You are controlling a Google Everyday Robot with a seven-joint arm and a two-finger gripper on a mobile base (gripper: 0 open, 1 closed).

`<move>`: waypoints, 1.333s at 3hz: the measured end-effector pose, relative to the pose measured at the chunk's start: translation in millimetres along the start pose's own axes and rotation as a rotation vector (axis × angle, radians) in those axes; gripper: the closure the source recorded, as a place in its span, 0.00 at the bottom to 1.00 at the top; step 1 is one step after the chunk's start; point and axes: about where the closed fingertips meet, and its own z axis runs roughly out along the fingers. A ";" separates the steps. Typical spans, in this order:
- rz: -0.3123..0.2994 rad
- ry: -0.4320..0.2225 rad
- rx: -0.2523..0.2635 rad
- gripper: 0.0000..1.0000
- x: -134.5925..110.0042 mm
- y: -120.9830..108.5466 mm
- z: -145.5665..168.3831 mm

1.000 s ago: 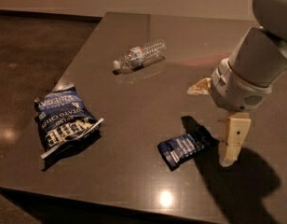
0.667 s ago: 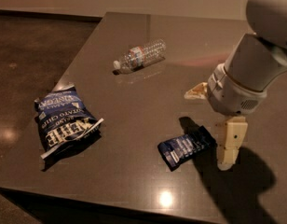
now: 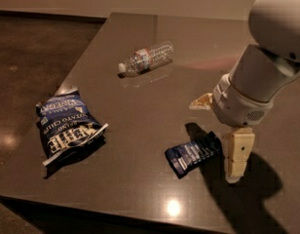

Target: Pick rxbar blueberry

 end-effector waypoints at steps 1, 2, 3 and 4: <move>-0.020 0.013 -0.010 0.02 1.9 -3.9 12.8; -0.031 0.017 -0.015 0.24 2.2 -6.5 19.6; -0.037 0.022 -0.020 0.48 3.0 -7.6 23.8; -0.034 0.024 -0.023 0.78 4.3 -8.1 21.7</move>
Offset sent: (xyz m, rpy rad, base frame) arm 0.0091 0.0052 -0.0264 -0.0256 0.0084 0.0452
